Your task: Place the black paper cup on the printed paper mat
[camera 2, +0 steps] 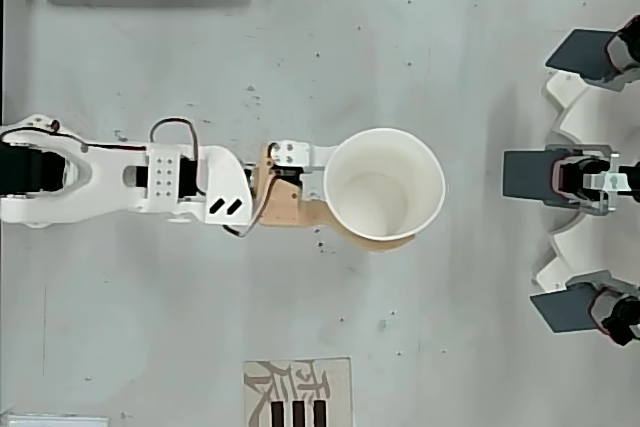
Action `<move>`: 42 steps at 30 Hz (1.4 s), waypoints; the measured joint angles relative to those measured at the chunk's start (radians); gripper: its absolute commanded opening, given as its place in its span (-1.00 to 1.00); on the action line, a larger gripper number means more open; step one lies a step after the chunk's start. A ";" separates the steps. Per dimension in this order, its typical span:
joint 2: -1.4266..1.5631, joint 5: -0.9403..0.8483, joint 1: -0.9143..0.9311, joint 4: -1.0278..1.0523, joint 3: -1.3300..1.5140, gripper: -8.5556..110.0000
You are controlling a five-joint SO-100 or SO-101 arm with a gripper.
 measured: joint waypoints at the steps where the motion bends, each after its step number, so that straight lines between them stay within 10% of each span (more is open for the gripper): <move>1: 0.020 0.000 0.000 -0.005 0.020 -0.73; 42: 0.403 0.100 0.276 -0.219 0.545 -0.72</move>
